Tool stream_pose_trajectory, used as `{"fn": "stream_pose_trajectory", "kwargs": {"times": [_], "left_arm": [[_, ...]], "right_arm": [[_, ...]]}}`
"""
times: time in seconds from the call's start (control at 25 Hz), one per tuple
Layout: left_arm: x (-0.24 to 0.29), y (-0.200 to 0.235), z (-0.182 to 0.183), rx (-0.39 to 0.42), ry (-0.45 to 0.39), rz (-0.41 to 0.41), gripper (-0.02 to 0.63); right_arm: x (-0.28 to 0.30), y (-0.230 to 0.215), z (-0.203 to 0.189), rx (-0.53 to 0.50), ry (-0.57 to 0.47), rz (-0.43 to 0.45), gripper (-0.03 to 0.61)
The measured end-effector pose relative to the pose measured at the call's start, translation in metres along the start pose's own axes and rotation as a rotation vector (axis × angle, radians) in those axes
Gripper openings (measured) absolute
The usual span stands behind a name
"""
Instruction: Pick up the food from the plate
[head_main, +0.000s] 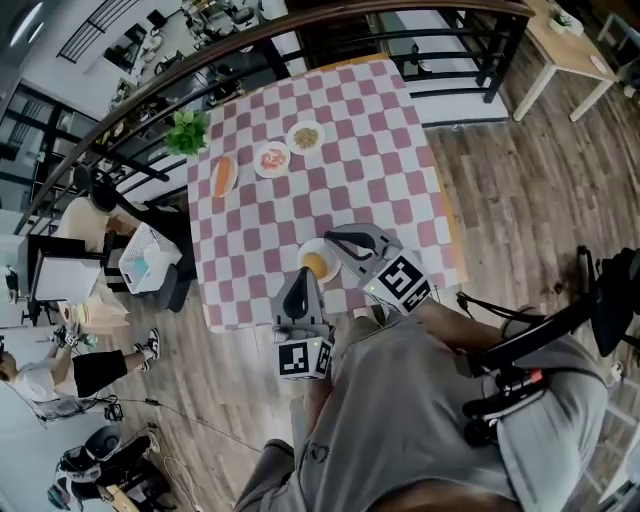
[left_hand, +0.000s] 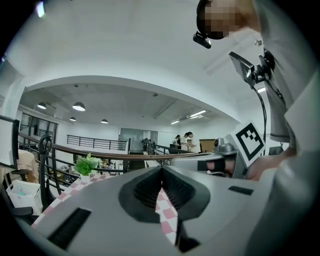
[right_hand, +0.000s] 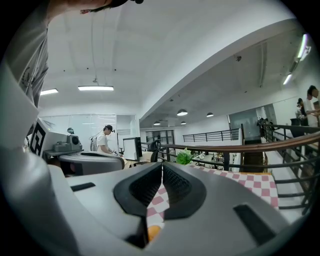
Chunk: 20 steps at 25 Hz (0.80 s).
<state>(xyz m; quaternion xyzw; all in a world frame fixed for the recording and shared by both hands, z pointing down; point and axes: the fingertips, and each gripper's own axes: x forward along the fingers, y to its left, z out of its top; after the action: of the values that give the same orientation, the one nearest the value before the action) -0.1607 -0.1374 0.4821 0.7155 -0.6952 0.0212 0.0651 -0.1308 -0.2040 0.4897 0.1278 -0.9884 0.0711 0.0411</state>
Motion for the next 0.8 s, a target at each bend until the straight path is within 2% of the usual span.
{"fn": "stream_pose_trajectory", "kwargs": {"times": [0.32,0.48,0.72,0.76,0.8], "left_arm": [[-0.015,0.031,0.007,-0.028,-0.032,0.010,0.009],[-0.023,0.044,-0.004,-0.021,-0.014,0.010,0.009],[-0.027,0.059,-0.031,-0.019,0.058,0.021,0.013],[-0.026,0.062,-0.034,-0.026,0.065,0.031,0.187],[-0.026,0.065,-0.036,-0.032,0.069,0.039,0.396]], "right_arm": [[-0.006,0.003,0.009,-0.009,0.005,-0.064,0.017],[-0.004,0.000,-0.001,-0.006,0.027,-0.100,0.017],[0.000,0.005,-0.006,-0.015,0.043,-0.125,0.017],[0.001,0.005,-0.007,-0.016,0.046,-0.129,0.017],[0.002,0.006,-0.007,-0.016,0.048,-0.134,0.017]]}}
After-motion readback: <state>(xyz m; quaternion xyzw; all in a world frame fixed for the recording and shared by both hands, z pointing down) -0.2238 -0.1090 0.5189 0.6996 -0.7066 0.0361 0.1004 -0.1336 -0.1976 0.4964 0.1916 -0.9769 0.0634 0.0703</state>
